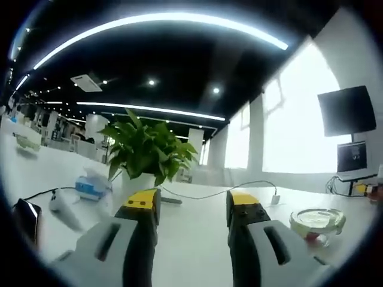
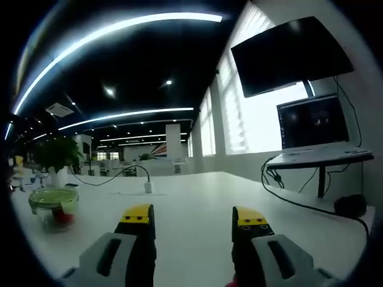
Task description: Open container latches remove lid place lid upside down on tabletop take tomato from container place on tabletop
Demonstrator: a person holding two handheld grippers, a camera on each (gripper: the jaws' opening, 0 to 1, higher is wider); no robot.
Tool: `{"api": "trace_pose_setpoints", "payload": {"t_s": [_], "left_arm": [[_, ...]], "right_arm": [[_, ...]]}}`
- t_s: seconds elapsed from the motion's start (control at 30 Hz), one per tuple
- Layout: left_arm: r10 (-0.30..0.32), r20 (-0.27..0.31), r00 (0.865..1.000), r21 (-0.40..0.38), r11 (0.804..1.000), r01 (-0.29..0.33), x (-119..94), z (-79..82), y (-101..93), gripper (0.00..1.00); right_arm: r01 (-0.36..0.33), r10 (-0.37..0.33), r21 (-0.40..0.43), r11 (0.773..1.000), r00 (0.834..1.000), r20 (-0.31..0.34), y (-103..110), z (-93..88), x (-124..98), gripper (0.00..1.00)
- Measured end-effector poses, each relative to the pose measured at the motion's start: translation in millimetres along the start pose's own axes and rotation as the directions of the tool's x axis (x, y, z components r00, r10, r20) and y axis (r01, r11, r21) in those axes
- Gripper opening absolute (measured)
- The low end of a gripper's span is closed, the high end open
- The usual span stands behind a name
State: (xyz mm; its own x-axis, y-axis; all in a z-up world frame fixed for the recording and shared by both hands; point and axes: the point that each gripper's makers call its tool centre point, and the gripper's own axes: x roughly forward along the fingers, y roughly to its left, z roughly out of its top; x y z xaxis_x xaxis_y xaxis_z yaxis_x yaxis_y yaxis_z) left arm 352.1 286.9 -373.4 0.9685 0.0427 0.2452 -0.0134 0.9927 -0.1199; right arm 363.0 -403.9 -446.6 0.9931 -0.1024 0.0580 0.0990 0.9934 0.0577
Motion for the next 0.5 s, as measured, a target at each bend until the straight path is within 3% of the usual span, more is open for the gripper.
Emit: {"api": "trace_pose_setpoints", "payload": {"t_s": [0.13,0.17,0.3,0.4,0.5], "left_arm": [[-0.059,0.004,0.998,0.007,0.998,0.059,7,9.4,-10.1,0.44],[-0.099,-0.003,0.995,-0.008,0.995,0.099,10,11.4,-16.5,0.44],[-0.16,-0.027,0.987,0.011,0.987,0.161,18,16.4,-27.9,0.44],[-0.251,-0.049,0.967,0.016,0.968,0.252,24,20.4,-46.4,0.44],[-0.347,-0.064,0.936,0.032,0.936,0.35,28,26.7,-68.5,0.45]], "right_arm": [[0.007,-0.007,0.001,1.0,1.0,0.003,-4,1.7,-2,0.45],[0.007,-0.007,0.0,1.0,1.0,0.002,-4,1.7,-2,0.45],[0.012,-0.012,0.0,1.0,1.0,0.001,-6,1.8,-3,0.45],[0.013,-0.013,-0.002,1.0,1.0,0.001,-6,2.0,-3,0.45],[0.014,-0.014,0.002,1.0,1.0,0.007,-6,3.0,-2,0.45]]}}
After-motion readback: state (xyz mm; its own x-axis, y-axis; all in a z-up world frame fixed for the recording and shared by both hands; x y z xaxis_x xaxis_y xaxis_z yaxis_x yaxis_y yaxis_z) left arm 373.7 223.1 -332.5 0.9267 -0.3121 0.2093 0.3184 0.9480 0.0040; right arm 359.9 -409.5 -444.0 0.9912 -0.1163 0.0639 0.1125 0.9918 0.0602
